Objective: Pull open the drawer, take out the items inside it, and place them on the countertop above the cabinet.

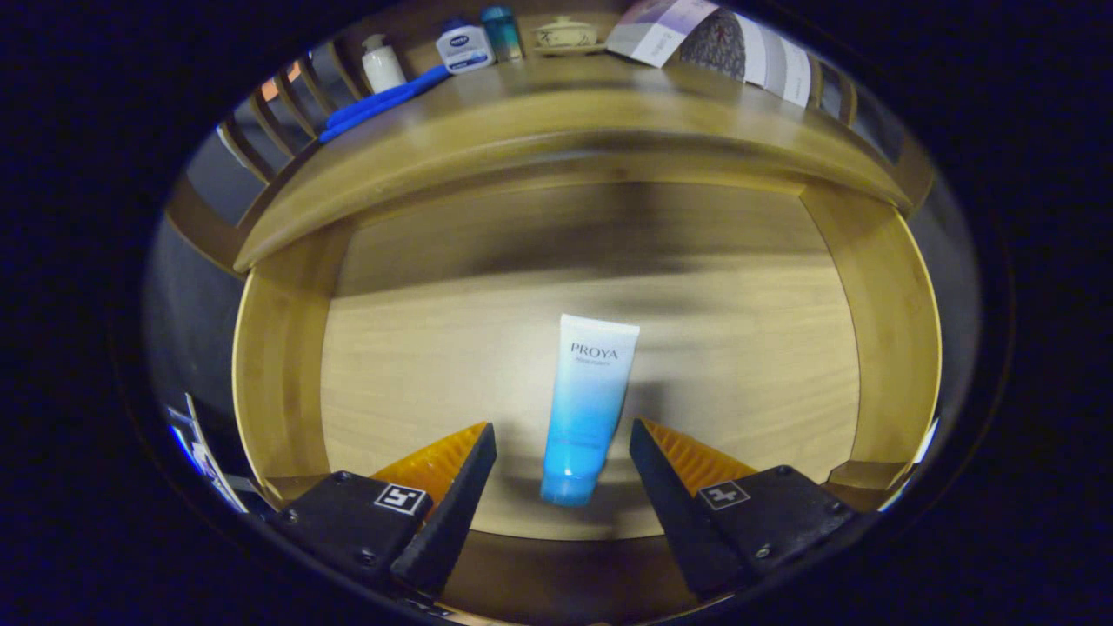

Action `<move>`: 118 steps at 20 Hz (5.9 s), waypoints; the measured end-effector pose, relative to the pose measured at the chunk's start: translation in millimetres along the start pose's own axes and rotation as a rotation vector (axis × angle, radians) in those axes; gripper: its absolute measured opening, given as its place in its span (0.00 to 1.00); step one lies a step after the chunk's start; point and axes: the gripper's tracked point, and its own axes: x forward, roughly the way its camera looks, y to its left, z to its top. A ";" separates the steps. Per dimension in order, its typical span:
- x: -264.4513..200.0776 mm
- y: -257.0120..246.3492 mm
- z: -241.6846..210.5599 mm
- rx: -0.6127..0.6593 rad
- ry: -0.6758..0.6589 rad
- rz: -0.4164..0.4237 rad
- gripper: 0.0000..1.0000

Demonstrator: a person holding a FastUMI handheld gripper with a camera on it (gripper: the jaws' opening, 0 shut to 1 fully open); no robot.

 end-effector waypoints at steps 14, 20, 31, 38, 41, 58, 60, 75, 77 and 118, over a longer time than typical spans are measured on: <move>1.2 -6.6 1.8 0.002 -0.022 -0.013 0.45; -47.9 -0.7 8.4 -0.019 -0.111 0.047 0.44; -147.3 3.1 41.8 -0.052 -0.289 0.073 0.45; -168.9 15.3 80.9 -0.099 -0.396 0.063 0.44; -165.2 20.7 104.3 -0.111 -0.445 0.052 0.45; -109.4 29.7 207.2 -0.135 -0.578 -0.010 0.44; -99.1 33.9 211.5 -0.140 -0.569 -0.007 0.44; -67.6 31.8 225.6 -0.126 -0.581 -0.058 0.55; -77.3 29.8 218.7 -0.116 -0.594 -0.053 0.58; -141.2 17.6 -110.9 -0.167 -1.118 0.114 1.00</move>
